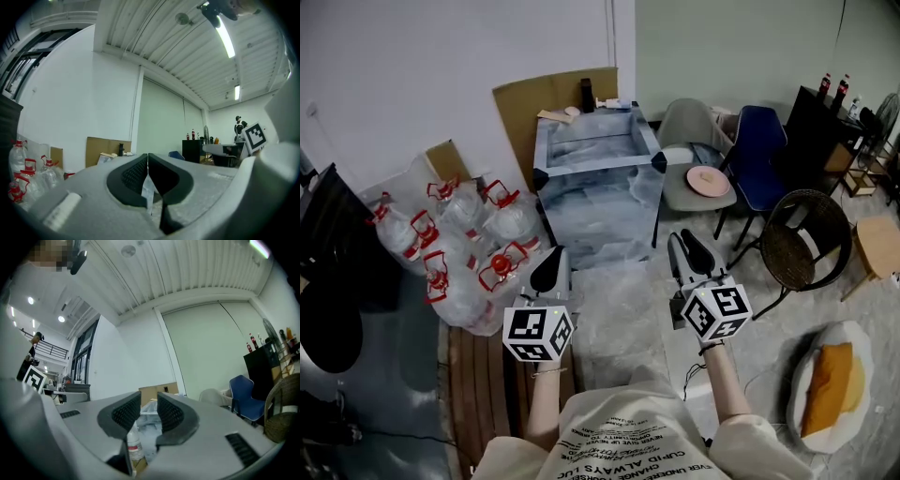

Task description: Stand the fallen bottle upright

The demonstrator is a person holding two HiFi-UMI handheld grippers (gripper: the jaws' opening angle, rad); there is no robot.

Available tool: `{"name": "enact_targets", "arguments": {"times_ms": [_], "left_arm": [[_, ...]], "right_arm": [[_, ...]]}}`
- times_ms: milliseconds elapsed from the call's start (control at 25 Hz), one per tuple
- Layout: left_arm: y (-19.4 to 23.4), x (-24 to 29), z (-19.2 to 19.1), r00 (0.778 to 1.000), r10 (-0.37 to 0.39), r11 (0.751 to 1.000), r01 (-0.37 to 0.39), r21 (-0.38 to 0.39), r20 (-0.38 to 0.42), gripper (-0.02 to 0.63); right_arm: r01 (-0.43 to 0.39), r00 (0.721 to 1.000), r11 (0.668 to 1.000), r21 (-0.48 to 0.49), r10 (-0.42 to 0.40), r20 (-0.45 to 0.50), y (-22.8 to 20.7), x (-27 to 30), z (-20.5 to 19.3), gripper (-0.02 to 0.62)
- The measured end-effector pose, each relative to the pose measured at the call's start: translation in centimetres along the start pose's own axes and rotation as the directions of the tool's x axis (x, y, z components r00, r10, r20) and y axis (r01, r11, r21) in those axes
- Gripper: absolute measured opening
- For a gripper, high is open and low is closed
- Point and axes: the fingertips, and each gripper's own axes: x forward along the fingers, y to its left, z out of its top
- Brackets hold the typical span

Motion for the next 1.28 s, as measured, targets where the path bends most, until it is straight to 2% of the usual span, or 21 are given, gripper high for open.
{"name": "enact_targets", "arguments": {"times_ms": [40, 160, 240, 360, 520, 720, 1280], "left_arm": [[0.0, 0.1, -0.2, 1.0, -0.004, 1.0, 0.003, -0.003, -0.004, 0.026], [-0.1, 0.6, -0.8, 1.0, -0.013, 1.0, 0.013, -0.012, -0.018, 0.026], [-0.2, 1.2, -1.1, 0.999, -0.02, 1.0, 0.02, -0.019, -0.03, 0.026], [-0.4, 2.5, -1.5, 0.999, -0.029, 0.999, 0.028, -0.032, -0.043, 0.026], [-0.3, 4.9, -2.0, 0.998, -0.04, 0.999, 0.037, -0.039, -0.052, 0.026], [0.5, 8.9, -2.5, 0.997, -0.043, 0.998, 0.04, -0.044, -0.068, 0.026], [5.4, 21.9, -2.6, 0.995, 0.052, 0.997, -0.057, -0.057, -0.088, 0.026]], "right_arm": [[0.0, 1.0, 1.0, 0.012, 0.0, -0.005, -0.1, 0.1, -0.2, 0.113], [0.013, 1.0, 1.0, 0.015, -0.013, -0.011, -0.6, 0.5, -0.4, 0.171], [0.021, 1.0, 1.0, 0.018, -0.021, -0.014, -1.1, 0.8, -0.4, 0.244], [0.025, 0.999, 0.999, 0.023, -0.024, -0.029, -2.1, 1.6, -0.6, 0.282], [0.028, 0.999, 0.999, 0.025, -0.027, -0.04, -3.8, 3.3, -0.8, 0.31], [0.028, 0.998, 0.999, 0.032, -0.027, -0.052, -6.2, 7.1, -1.3, 0.313], [-0.057, 0.993, 0.998, 0.027, 0.06, -0.107, -13.0, 21.5, -2.0, 0.333]]}}
